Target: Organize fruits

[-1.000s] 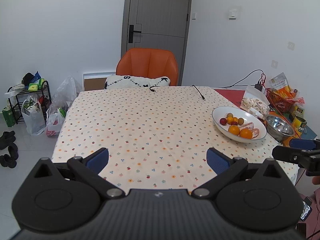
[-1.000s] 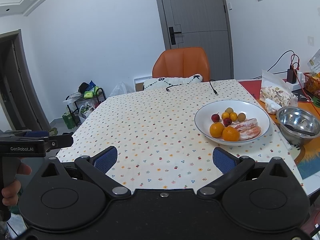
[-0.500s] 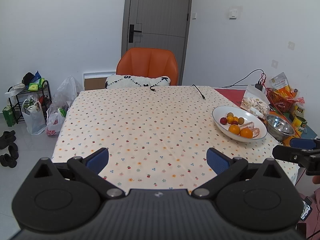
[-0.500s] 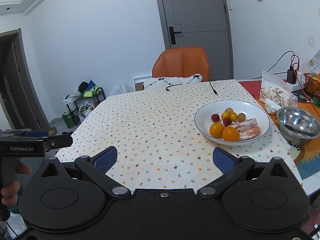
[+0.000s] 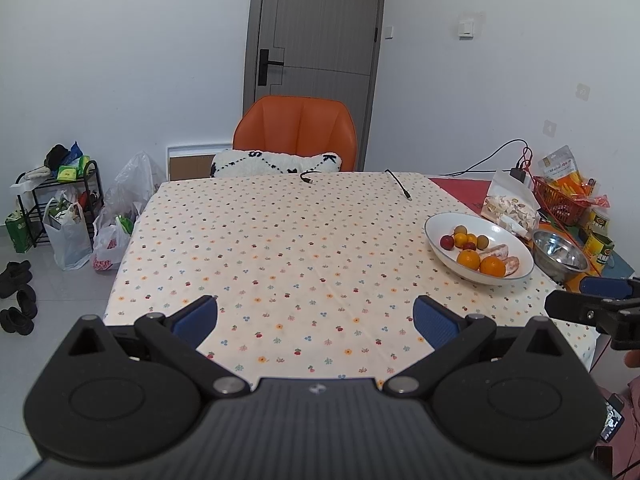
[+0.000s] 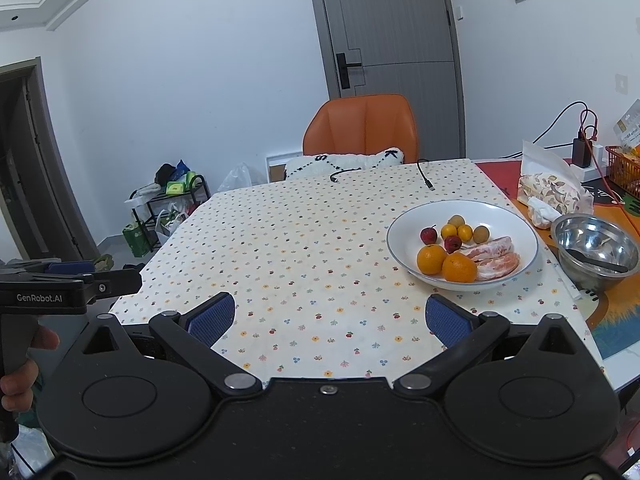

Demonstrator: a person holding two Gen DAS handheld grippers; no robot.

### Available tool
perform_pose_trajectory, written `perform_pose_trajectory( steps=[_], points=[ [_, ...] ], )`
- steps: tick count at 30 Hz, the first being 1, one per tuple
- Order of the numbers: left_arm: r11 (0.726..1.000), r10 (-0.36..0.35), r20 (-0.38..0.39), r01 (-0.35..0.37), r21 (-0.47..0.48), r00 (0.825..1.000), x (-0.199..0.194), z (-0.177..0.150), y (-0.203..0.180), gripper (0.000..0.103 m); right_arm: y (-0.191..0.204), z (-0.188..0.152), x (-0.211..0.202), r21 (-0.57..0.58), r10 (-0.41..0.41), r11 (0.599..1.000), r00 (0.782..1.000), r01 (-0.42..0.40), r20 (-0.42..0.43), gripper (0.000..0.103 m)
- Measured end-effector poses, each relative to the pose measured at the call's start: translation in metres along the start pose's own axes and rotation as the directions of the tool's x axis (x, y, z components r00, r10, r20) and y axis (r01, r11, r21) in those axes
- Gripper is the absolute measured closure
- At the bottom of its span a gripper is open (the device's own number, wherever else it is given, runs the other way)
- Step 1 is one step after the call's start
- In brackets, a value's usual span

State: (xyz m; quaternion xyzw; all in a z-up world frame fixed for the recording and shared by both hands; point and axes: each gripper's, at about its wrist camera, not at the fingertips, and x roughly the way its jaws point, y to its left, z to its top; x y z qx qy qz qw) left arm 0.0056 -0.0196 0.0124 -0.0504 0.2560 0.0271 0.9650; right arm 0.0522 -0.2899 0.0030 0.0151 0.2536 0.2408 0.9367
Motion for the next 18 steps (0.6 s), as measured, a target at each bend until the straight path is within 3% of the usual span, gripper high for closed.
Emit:
perform_pose_trajectory(
  steps=[18],
  points=[
    [1.000, -0.002, 0.024, 0.002, -0.003, 1.000, -0.0043, -0.0014, 0.0015, 0.000, -0.0015, -0.0010, 0.0016, -0.003, -0.003, 1.000, 1.000, 0.003, -0.005, 0.000]
  ],
)
